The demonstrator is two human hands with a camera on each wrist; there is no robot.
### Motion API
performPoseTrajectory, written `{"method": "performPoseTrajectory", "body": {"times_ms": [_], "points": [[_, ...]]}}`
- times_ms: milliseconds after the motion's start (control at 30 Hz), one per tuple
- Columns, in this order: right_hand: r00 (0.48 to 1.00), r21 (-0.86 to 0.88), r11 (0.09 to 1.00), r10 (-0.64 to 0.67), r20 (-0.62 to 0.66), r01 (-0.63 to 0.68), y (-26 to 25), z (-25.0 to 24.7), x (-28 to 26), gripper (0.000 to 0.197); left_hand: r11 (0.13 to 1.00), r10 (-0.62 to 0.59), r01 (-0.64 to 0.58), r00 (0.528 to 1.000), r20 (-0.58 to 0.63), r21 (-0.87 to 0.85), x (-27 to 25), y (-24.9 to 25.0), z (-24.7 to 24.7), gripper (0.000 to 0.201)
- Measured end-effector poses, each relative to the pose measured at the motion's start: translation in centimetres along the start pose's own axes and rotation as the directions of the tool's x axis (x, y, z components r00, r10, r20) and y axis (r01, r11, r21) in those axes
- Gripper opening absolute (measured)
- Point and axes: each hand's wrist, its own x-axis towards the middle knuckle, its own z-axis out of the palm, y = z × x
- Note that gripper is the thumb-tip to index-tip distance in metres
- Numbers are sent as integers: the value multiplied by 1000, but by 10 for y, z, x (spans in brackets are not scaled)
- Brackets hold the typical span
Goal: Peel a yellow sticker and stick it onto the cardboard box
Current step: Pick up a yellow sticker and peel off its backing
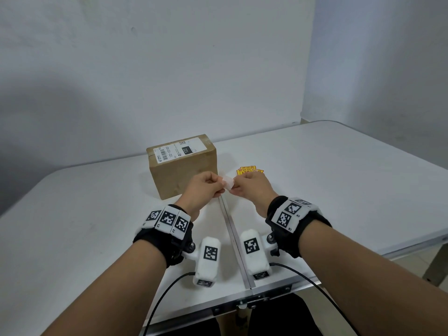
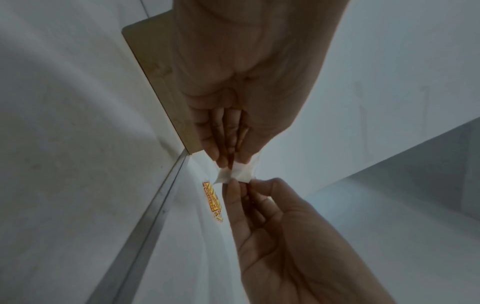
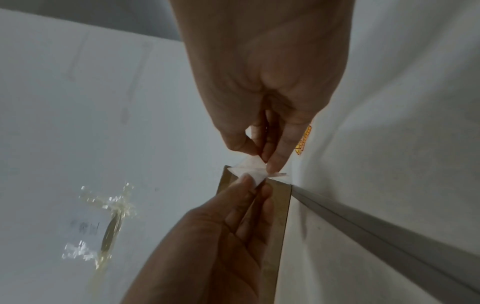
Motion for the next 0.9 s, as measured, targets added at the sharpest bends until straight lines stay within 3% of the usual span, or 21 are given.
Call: {"method": "performPoseTrajectory", "body": {"times_ms": [200,333,433,500,667,767,900], "points": [[993,226,971,57,101,-79,-2,-3,-3,21,990,-66,67,998,11,-126,1,-3,-3,16],[992,137,989,44,120,-61,-3,-1,-2,19,999,-9,10,1000,-16,33,1,0,-3,9],[996,-41,998,-40,81,43,-1,0,-3,24,993,17,-20,1000,24,116,-2,5,-1,4],[994,-93,991,-97,45,100,1,-1,-2,17,993,14,-19,999,39,117,-2,7,-1,6],[996,-52,995,-82,25,83,-1,-4,-3,6,997,-60,57,995,80,45,-2,4,-3,8],[995,-57,994,-94,38,97,-2,-1,-5,6,999,-19,18,1000,24,39,-4,4,2,19],[997,30,998,-55,50,53,-1,-2,-6,9,1000,-5,5,1000,6,13,-4,5,4,11]]}}
